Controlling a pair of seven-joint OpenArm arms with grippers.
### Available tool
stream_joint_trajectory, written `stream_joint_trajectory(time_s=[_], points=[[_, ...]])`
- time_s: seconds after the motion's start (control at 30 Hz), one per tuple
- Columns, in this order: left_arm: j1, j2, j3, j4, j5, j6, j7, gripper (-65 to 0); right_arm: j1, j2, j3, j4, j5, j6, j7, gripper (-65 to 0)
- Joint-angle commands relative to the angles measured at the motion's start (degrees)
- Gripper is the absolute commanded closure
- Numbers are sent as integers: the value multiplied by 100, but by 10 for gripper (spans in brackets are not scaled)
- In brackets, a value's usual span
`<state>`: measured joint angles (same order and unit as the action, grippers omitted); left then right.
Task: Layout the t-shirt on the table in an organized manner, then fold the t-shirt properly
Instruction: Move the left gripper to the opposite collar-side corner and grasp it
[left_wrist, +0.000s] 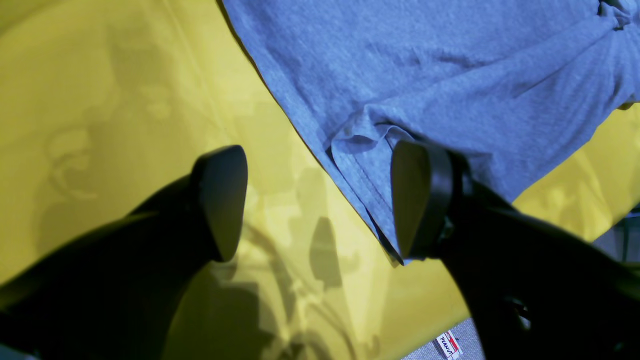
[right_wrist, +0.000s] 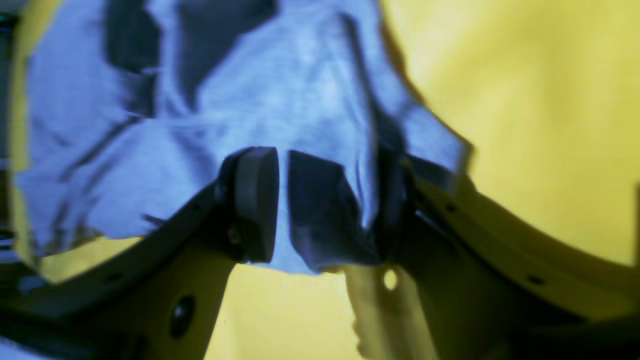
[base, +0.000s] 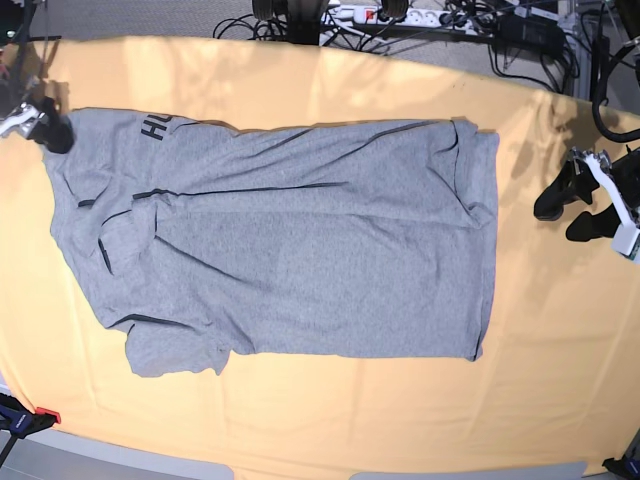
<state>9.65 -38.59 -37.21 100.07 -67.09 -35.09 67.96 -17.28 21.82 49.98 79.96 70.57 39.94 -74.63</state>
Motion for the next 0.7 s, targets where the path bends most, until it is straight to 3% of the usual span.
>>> stream_joint_trajectory(time_s=[0.0, 0.1, 0.17, 0.23, 0.27, 0.47, 0.67], points=[[-63, -144, -72, 68, -94, 0, -105, -453, -7, 96, 4, 74, 22, 6, -127, -319], [-63, -146, -72, 68, -96, 0, -105, -453, -4, 107, 7, 74, 15, 6, -127, -274], [-63, -146, -72, 68, -96, 2, -105, -453, -4, 151, 7, 74, 11, 6, -129, -167], [-63, -149, -72, 68, -96, 48, -107, -453, -4, 240, 7, 74, -9, 6, -168, -20], [-63, -151, -72, 68, -96, 81, -107, -453, -7, 302, 7, 74, -9, 6, -210, 0], [-63, -155, -74, 68, -96, 87, -103, -453, -7, 693, 7, 76, -33, 6, -280, 0], [-44, -142, -74, 68, 63, 396, 2, -454, -7, 656, 7, 76, -70, 6, -330, 0]])
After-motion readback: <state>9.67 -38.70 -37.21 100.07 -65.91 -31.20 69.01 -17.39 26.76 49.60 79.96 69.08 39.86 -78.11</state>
